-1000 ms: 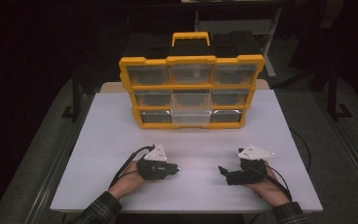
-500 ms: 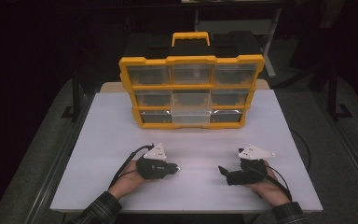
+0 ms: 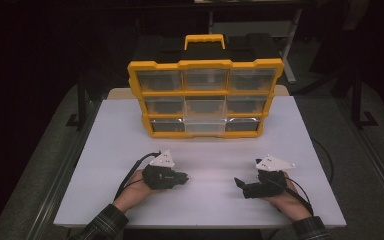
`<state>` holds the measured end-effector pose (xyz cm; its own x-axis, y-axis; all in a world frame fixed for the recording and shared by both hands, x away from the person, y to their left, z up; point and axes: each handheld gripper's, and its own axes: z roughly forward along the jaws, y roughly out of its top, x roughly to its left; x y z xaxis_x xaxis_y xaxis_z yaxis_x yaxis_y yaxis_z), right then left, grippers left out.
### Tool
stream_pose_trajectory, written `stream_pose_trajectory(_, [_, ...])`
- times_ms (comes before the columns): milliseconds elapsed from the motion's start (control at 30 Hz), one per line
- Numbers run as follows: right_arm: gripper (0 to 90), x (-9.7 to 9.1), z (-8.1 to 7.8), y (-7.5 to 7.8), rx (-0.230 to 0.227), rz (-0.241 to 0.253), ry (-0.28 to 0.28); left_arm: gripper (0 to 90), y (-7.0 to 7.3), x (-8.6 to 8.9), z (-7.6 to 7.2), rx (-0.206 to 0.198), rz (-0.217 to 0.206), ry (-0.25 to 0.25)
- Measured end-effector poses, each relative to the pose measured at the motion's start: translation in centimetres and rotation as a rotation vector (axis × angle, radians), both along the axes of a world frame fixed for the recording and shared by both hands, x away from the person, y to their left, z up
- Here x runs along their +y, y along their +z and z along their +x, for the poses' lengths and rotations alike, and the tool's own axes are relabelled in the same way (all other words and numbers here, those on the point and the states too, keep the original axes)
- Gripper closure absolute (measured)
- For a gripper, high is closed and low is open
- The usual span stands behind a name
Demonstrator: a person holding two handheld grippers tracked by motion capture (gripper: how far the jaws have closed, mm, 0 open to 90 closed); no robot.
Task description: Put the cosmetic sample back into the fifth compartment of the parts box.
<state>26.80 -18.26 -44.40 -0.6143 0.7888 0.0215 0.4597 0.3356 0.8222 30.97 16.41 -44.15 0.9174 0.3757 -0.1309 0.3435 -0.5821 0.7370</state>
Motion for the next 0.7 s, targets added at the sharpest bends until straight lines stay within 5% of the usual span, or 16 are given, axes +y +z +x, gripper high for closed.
stream_pose_trajectory(700, [1.3,-0.1,0.0,0.1,-0.006,0.009,0.002,80.5,3.0,1.0,0.5,0.000,-0.037,0.019])
